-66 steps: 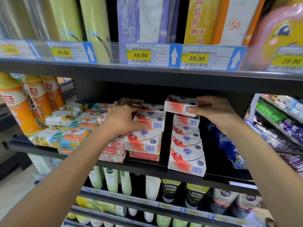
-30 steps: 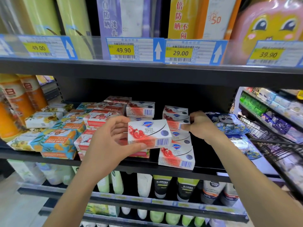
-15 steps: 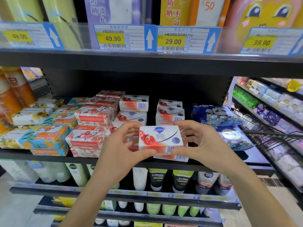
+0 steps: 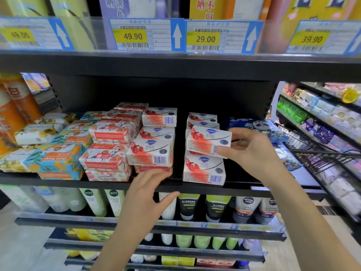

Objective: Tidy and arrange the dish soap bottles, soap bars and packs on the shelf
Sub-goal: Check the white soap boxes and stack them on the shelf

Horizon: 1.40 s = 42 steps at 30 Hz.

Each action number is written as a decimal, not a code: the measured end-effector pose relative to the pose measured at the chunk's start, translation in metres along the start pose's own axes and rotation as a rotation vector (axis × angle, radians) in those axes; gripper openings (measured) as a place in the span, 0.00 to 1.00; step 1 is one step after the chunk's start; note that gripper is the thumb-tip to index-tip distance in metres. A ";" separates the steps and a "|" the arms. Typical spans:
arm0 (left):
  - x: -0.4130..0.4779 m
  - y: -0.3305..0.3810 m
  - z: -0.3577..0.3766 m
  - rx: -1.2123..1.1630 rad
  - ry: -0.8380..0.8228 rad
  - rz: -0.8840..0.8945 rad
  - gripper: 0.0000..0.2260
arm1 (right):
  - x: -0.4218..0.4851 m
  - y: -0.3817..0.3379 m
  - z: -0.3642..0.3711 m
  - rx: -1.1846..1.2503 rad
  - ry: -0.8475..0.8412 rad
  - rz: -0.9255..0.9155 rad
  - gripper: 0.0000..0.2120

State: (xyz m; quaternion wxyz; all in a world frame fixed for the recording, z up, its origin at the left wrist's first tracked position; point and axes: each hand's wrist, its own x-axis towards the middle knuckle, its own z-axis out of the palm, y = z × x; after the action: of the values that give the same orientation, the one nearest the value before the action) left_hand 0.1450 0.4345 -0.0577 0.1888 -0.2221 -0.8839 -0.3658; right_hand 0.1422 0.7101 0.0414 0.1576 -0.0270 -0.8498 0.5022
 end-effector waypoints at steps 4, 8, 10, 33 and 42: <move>-0.003 -0.026 0.025 0.139 0.076 0.131 0.19 | 0.018 0.011 0.015 -0.069 -0.020 -0.005 0.16; -0.002 -0.035 0.032 0.151 0.131 0.172 0.17 | 0.023 0.019 0.020 -0.061 -0.031 -0.021 0.14; -0.002 -0.035 0.033 0.148 0.142 0.176 0.16 | 0.022 0.021 0.020 -0.077 -0.031 -0.037 0.14; 0.009 -0.009 -0.024 0.202 0.294 0.302 0.14 | 0.140 -0.059 0.106 -0.553 -0.335 -0.149 0.39; 0.081 0.016 -0.104 0.541 -0.056 0.142 0.36 | 0.118 -0.050 0.097 -0.311 -0.162 -0.109 0.28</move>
State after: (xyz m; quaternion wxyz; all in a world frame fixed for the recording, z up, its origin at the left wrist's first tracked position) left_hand 0.1040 0.3891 0.0599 0.2417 -0.2352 -0.9365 -0.0962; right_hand 0.0067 0.6275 0.0694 0.1094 0.0357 -0.9274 0.3559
